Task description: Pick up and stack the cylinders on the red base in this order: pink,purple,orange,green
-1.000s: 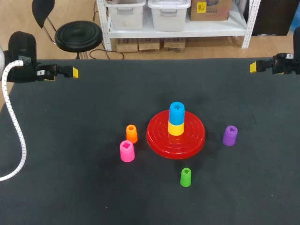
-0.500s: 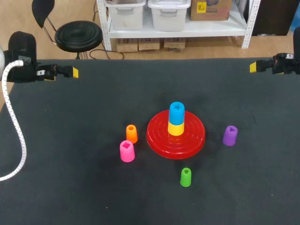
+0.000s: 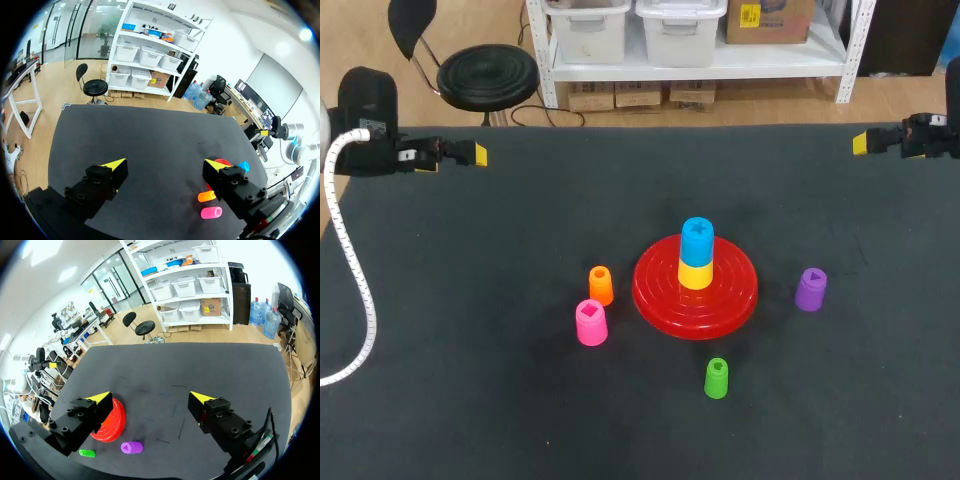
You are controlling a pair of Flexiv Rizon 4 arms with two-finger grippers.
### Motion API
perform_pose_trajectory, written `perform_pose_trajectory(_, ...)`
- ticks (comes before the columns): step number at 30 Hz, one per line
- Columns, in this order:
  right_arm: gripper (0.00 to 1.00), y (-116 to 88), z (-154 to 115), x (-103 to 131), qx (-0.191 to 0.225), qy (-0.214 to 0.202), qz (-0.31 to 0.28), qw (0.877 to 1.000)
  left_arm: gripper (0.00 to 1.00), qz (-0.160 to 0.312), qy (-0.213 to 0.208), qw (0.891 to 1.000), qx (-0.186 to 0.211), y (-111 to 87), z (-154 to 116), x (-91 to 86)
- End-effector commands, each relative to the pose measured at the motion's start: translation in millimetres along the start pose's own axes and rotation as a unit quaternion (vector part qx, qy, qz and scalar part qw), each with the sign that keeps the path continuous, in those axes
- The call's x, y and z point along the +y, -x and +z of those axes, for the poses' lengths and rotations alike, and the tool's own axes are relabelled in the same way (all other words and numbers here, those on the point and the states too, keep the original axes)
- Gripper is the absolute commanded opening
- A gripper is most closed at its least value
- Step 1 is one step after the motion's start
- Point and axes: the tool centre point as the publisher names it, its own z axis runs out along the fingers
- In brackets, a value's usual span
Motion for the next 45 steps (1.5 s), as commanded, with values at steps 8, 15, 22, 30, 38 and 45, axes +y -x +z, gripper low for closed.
perform_pose_trajectory(8,1.0,0.0,0.2,-0.2,0.0,0.0,0.0,1.0,1.0,-0.001,0.004,1.0,0.002,1.0,0.2,-1.6)
perform_pose_trajectory(15,1.0,0.0,0.2,-0.2,0.0,0.0,0.0,1.0,1.0,-0.001,0.004,1.0,0.002,1.0,0.2,-1.6)
perform_pose_trajectory(22,1.0,0.0,0.2,-0.2,0.0,0.0,0.0,1.0,1.0,0.018,0.0,1.0,-0.002,0.2,-0.2,-3.8)
perform_pose_trajectory(30,1.0,0.0,0.2,-0.2,0.0,0.0,0.0,1.0,1.0,0.237,-0.18,0.954,0.043,-8.1,-13.1,-18.6)
perform_pose_trajectory(38,1.0,0.0,0.2,-0.2,0.0,0.0,0.0,1.0,1.0,0.307,-0.277,0.91,0.008,-4.9,-33.4,-20.2)
perform_pose_trajectory(45,1.0,0.0,0.2,-0.2,0.0,0.0,0.0,1.0,1.0,0.307,-0.277,0.91,0.008,-4.9,-33.4,-20.2)
